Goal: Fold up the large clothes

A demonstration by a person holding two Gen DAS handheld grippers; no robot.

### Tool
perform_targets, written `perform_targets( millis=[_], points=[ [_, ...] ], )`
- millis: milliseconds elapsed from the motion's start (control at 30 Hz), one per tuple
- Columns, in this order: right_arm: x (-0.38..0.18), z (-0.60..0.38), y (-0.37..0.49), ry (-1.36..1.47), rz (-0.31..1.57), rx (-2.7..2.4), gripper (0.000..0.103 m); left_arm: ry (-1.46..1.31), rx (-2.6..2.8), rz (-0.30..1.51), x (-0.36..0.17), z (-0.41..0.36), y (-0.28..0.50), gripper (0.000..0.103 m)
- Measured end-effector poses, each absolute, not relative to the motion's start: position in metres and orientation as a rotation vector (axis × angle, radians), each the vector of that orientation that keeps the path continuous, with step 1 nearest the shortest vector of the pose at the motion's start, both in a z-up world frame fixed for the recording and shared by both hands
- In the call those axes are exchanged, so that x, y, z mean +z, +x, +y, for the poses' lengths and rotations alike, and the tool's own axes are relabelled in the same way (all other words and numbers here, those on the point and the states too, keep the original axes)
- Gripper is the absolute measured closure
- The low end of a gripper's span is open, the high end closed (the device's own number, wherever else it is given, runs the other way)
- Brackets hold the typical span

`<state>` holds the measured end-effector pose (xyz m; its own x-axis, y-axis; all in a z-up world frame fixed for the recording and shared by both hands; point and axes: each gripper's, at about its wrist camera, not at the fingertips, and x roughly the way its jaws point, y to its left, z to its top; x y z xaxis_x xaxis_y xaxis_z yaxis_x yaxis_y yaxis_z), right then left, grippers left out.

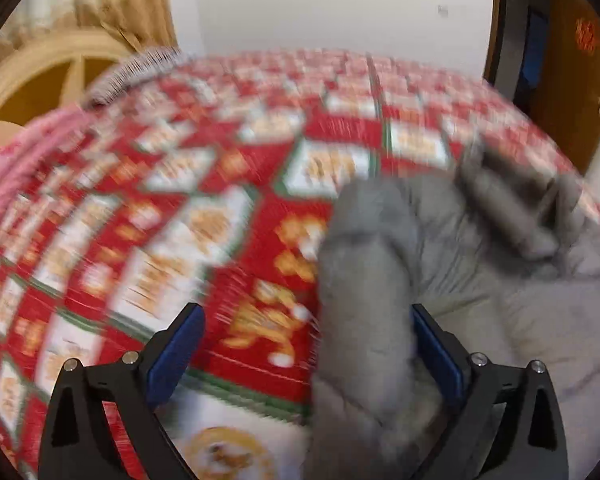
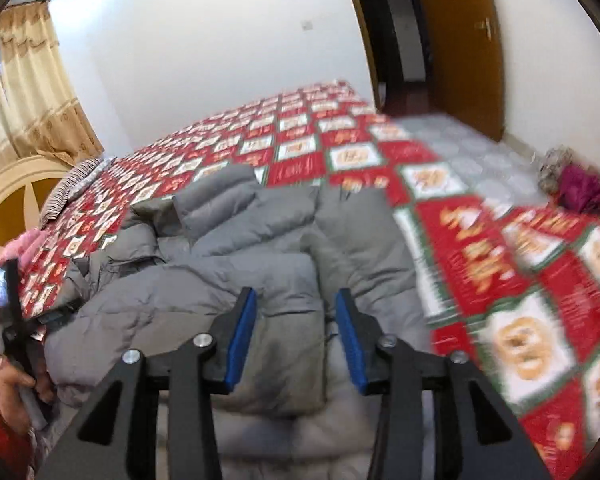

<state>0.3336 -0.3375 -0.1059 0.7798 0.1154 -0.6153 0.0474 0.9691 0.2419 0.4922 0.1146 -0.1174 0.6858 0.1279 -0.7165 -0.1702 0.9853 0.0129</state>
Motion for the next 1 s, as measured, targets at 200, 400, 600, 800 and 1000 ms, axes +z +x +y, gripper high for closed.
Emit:
perform_targets(
  millis=[200,400,600,800,1000],
  points=[
    [-0.118,-0.291,0.323,0.117,0.740,0.118,0.060,-0.051,0.149,0.717,-0.082,0.099,0.443,0.003],
    [-0.165,-0.272,0.342,0.052,0.829,0.088,0.060,-0.220,0.192,0.905,-0.156,0.109,0.445,0.003],
    [-0.165,-0.263,0.360,-0.014,0.865,0.042,0.059,-0.249,0.375,0.902,-0.166,0.122,0.488,0.001],
    [-0.170,-0.274,0.365,0.055,0.849,0.074,0.058,-0.245,0.471,0.896,-0.171,0.128,0.518,0.001],
    [-0.146,-0.274,0.364,0.055,0.862,0.096,0.055,-0.214,0.268,0.868,-0.143,0.131,0.499,0.001]
  ],
)
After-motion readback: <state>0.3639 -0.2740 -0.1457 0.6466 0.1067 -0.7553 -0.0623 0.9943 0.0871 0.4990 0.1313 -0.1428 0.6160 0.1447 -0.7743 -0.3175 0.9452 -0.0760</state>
